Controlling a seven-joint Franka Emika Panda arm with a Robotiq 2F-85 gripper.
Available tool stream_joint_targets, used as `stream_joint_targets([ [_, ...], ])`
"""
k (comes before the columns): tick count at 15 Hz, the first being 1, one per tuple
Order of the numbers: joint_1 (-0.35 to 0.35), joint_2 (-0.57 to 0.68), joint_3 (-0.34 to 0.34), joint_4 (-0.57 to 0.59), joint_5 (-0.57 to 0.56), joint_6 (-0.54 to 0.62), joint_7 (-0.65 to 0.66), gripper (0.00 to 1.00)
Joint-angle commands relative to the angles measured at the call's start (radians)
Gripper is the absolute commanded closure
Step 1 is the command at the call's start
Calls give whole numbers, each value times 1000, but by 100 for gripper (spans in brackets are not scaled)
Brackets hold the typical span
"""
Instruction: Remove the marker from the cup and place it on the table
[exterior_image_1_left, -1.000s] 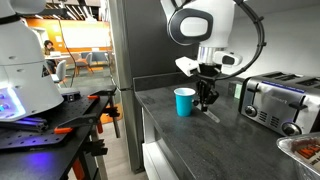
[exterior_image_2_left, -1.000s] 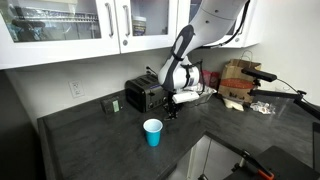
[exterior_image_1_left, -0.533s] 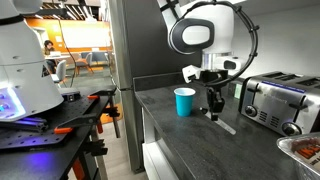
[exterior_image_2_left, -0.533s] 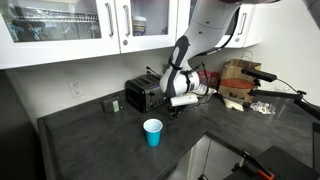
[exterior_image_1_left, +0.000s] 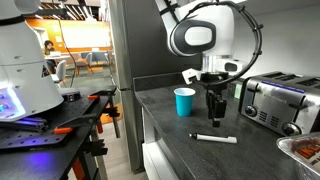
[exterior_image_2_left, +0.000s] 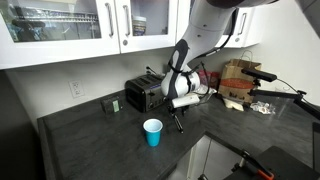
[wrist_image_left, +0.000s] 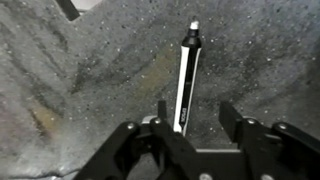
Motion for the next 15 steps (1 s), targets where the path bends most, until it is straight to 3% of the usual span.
stream_joint_targets([
  [1, -21, -56, 38, -18, -34, -83, -40, 8],
  [3, -50, -110, 92, -52, -41, -74, -110, 0],
  [5, -96, -178, 169, -89, -18, -83, -195, 0],
  [7, -104, -250, 200, -124, -14, -133, -225, 0],
  [15, -71, -473, 220, -190, -57, -406, -242, 0],
])
